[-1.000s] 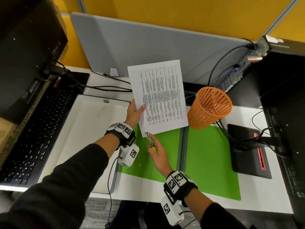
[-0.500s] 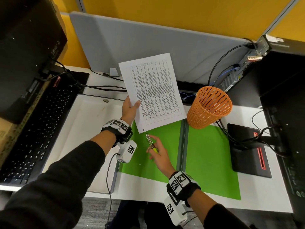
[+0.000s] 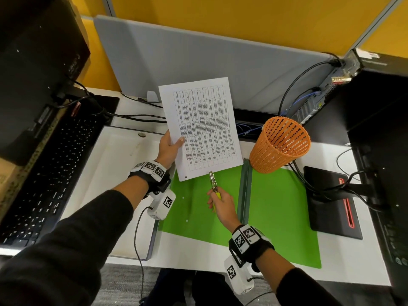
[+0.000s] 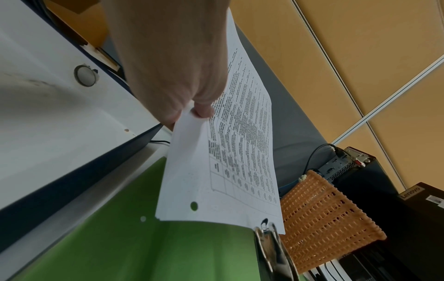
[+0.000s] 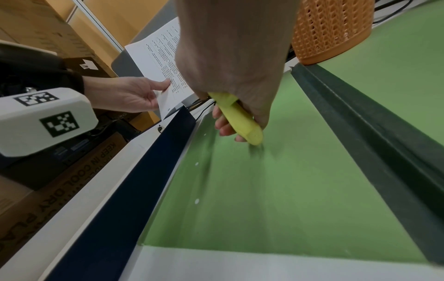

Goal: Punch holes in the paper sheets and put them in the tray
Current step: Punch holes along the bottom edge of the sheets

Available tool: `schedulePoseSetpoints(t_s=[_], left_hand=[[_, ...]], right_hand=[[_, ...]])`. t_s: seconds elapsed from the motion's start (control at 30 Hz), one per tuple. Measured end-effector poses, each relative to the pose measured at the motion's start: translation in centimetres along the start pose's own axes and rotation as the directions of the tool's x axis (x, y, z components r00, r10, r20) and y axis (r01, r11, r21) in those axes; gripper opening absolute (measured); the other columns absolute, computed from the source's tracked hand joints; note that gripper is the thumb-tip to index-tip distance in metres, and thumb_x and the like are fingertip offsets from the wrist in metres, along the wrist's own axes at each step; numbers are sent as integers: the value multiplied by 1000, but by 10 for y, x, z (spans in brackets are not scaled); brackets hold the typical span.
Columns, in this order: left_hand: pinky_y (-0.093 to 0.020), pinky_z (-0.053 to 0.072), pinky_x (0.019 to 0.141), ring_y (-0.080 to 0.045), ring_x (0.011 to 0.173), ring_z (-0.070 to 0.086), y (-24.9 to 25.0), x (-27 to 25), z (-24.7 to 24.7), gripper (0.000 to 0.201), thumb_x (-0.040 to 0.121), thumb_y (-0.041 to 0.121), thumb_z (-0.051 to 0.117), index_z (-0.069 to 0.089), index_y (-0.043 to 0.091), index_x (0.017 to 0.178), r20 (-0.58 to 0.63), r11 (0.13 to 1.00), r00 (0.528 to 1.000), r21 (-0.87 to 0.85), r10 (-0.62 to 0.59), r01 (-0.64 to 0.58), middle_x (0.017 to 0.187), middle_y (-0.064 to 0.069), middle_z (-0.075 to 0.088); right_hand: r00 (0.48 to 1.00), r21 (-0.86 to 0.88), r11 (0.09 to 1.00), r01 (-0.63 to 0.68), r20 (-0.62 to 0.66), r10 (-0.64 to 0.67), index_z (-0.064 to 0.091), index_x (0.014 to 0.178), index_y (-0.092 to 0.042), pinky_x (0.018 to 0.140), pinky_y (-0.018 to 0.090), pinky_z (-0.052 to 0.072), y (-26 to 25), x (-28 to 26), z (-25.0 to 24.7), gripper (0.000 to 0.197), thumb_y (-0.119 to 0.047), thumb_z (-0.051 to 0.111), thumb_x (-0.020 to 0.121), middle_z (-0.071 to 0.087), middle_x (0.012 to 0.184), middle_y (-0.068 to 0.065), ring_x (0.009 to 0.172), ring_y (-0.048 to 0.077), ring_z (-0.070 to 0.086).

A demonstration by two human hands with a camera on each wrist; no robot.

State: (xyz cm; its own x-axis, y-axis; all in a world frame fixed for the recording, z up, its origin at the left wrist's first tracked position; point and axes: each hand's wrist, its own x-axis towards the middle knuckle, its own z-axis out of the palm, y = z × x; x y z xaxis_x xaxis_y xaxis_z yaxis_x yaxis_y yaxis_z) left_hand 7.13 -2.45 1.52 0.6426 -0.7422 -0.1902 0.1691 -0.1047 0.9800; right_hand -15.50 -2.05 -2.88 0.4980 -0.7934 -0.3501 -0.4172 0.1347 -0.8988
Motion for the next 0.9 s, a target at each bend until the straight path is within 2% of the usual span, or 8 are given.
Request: schedulePoseSetpoints(t_s=[0.23, 0.43, 0.57, 0.73, 0.9], left_hand=[[-42, 48, 97, -26, 113, 56, 2, 1, -3, 42, 94, -2, 52, 44, -3, 135, 0, 1000, 1000, 3, -16, 16, 134, -20, 54], [-48, 45, 101, -34, 122, 54, -1, -1, -5, 44, 94, -2, 52, 42, -4, 136, 51, 999, 998, 27, -25, 24, 136, -21, 53], [-53, 44, 101, -37, 122, 54, -4, -4, -5, 43, 93, -1, 54, 43, -5, 135, 46, 999, 998, 26, -34, 32, 134, -22, 54], [-46, 46, 100, -29, 115, 55, 2, -3, -4, 42, 93, -4, 51, 43, -4, 135, 2, 1000, 1000, -12, -24, 24, 136, -23, 52], [-42, 46, 98, -26, 113, 55, 6, -2, -3, 43, 94, -6, 50, 42, -3, 136, 23, 1000, 1000, -17, -19, 19, 136, -23, 51]], right_hand=[[998, 14, 998, -59, 30, 59, 58, 85, -7, 45, 16, 40, -1, 2, -3, 13, -14, 49, 92, 57, 62, 3, 53, 14, 53], [997, 40, 997, -66, 33, 65, 58, 89, -1, 43, 16, 40, -5, 2, -3, 15, -12, 48, 91, 57, 63, 3, 52, 13, 52], [996, 50, 996, -80, 34, 79, 58, 87, -4, 42, 18, 39, -9, 4, -3, 14, -12, 48, 91, 56, 62, 3, 52, 14, 52], [994, 41, 994, -102, 32, 100, 58, 83, -7, 44, 22, 39, -5, 3, -1, 13, -12, 48, 90, 56, 61, 4, 52, 15, 52], [993, 71, 990, -118, 34, 116, 58, 81, -9, 48, 25, 39, -5, 0, -1, 12, -13, 50, 89, 57, 62, 4, 53, 15, 53]])
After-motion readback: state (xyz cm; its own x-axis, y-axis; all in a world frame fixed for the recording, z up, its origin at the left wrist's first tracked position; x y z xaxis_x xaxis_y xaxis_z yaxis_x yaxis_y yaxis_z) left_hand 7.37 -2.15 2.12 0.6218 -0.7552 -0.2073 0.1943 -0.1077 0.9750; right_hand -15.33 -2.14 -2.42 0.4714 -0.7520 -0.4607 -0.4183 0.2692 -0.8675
